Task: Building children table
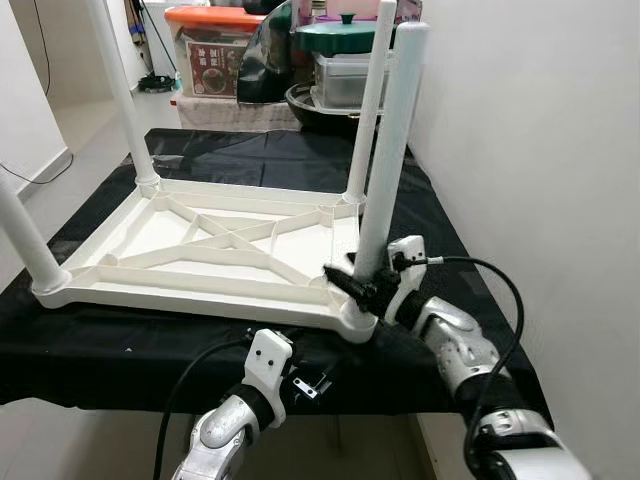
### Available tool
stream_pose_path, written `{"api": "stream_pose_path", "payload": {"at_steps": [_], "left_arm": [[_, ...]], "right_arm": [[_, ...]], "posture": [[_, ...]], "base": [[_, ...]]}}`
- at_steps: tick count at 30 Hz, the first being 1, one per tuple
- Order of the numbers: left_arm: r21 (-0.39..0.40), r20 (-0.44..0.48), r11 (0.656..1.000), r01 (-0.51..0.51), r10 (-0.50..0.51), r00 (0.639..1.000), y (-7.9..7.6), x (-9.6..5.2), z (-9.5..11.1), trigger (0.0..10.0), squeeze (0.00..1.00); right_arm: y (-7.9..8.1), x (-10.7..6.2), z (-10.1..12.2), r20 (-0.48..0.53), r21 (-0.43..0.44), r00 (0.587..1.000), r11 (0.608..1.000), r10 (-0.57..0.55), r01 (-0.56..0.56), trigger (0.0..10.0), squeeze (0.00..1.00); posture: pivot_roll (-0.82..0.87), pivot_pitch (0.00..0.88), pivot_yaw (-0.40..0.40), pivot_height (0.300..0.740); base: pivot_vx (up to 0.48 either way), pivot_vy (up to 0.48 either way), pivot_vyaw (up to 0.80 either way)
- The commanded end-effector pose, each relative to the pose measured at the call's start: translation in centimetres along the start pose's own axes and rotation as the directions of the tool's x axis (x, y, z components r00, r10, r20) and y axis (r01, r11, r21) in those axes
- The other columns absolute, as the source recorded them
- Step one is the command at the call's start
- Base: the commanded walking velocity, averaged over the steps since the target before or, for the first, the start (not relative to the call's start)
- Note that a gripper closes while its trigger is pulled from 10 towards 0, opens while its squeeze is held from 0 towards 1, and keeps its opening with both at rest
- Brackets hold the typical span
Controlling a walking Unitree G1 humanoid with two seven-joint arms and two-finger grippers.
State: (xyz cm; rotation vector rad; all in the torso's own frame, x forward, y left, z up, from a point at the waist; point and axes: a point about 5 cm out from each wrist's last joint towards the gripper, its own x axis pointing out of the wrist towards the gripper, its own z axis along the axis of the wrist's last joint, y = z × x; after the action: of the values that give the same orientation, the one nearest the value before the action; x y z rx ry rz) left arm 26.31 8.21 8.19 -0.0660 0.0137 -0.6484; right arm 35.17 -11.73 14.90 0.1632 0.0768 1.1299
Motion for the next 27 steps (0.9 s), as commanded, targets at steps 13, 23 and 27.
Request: {"api": "stream_pose_path", "payload": {"at_steps": [13, 23, 27], "left_arm": [[0.011, 0.002, 1.0, 0.009, -0.009, 1.0, -0.2, 0.2, 0.2, 10.0, 0.0], [0.008, 0.003, 1.0, 0.008, -0.008, 1.0, -0.1, 0.2, 0.3, 10.0, 0.0], [0.01, 0.002, 1.0, 0.008, -0.008, 1.0, 0.0, 0.2, 0.3, 10.0, 0.0]], "right_arm": [[1.1, 2.9, 1.2, -0.03, -0.055, 0.989, 0.988, 0.146, -0.147, 0.0, 0.0], [-3.2, 0.7, 0.8, 0.076, 0.026, 0.825, 0.828, -0.561, 0.56, 0.0, 0.0], [-5.3, -2.6, 0.1, 0.056, 0.099, 0.442, 0.445, -0.895, 0.89, 0.0, 0.0]], "posture": [[0.08, 0.0, -0.07, 0.74], [0.07, 0.0, -0.064, 0.74], [0.06, 0.0, -0.06, 0.74]], "base": [[0.0, 0.0, 0.0], [0.0, 0.0, 0.0], [0.0, 0.0, 0.0]]}}
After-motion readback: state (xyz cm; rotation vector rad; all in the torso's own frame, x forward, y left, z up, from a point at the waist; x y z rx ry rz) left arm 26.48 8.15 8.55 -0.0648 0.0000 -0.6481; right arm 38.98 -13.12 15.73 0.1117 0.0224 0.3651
